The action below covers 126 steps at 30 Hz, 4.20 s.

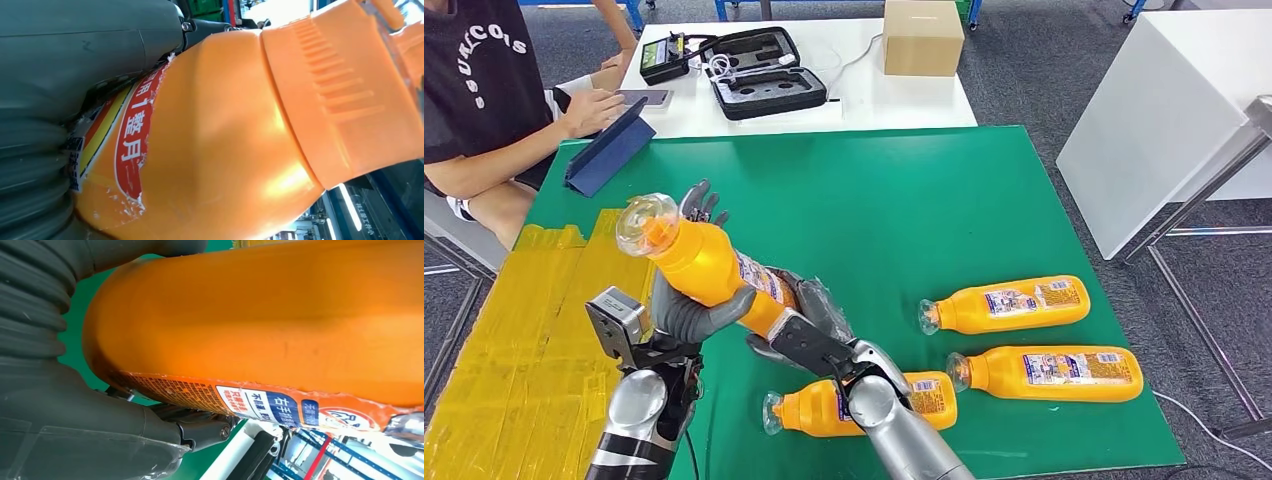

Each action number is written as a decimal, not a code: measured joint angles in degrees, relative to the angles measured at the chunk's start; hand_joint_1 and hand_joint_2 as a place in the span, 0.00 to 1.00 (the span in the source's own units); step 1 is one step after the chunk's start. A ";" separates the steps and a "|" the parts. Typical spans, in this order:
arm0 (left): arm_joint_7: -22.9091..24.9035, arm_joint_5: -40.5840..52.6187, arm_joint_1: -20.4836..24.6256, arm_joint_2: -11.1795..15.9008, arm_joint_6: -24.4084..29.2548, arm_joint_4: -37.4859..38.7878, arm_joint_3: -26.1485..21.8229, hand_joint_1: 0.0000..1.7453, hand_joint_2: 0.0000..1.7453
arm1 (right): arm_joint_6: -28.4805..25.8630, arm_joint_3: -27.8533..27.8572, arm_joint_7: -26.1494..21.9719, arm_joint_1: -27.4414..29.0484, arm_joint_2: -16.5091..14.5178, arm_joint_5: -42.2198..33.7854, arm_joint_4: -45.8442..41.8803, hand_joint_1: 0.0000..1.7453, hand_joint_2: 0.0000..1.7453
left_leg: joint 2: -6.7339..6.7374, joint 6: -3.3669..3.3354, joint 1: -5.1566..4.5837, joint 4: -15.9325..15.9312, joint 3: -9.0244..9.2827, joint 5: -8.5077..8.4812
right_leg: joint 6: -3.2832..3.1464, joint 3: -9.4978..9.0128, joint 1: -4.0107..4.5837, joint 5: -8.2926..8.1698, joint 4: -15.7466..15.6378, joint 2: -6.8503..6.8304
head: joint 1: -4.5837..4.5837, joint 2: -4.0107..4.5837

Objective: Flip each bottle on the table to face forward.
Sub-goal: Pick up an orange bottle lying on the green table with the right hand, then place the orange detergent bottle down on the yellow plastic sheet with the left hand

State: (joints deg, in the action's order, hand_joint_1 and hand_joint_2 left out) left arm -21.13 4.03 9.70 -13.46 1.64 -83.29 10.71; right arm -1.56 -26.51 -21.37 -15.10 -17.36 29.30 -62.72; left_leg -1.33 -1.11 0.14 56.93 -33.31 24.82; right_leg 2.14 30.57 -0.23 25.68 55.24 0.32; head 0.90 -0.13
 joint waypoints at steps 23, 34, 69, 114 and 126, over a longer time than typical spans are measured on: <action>-1.20 -4.21 -1.27 -1.08 3.36 -3.00 1.79 1.00 1.00 | -7.89 -0.79 -1.75 4.96 2.80 1.27 -9.99 1.00 1.00 | 0.01 0.00 0.01 0.00 -0.01 0.00 | 0.00 0.02 0.00 0.00 -0.01 0.00 | 0.01 0.00; -0.17 16.71 1.41 1.08 19.76 -3.73 -1.57 1.00 1.00 | -11.01 0.92 -4.10 7.19 3.86 -0.26 -16.54 0.00 1.00 | 0.00 0.02 0.05 0.00 0.01 -0.02 | -0.01 0.03 0.02 -0.01 0.00 -0.01 | 0.02 0.00; 29.53 84.94 15.68 18.85 26.98 40.59 -0.57 0.00 1.00 | -9.21 9.09 -6.04 12.10 6.61 -5.78 -30.53 0.00 1.00 | -0.01 0.05 0.06 0.00 0.01 -0.04 | -0.01 0.01 0.04 0.00 0.01 -0.02 | -0.01 0.00; -0.98 46.65 5.65 10.03 17.78 22.45 -12.36 0.00 1.00 | 2.75 4.93 -6.84 14.38 11.85 0.82 -28.27 0.00 1.00 | -0.05 0.06 0.04 0.00 0.09 -0.04 | -0.01 -0.06 0.03 0.00 0.00 -0.03 | -0.01 0.00; -2.50 34.19 0.92 7.13 13.42 10.25 -12.58 0.00 1.00 | 11.34 2.22 -11.37 20.87 20.64 2.14 -29.80 0.00 1.00 | -0.04 0.05 0.02 0.00 0.05 -0.02 | -0.01 -0.05 0.01 0.00 -0.01 -0.03 | 0.00 0.00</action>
State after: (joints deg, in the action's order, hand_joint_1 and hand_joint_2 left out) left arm -23.63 38.22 10.63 -6.34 15.06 -73.04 -1.87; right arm 9.79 -24.29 -32.74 5.77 3.28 31.44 -92.52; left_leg -1.37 -1.06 0.15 56.93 -33.26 24.79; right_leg 2.14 30.51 -0.22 25.69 55.22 0.29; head 0.90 -0.13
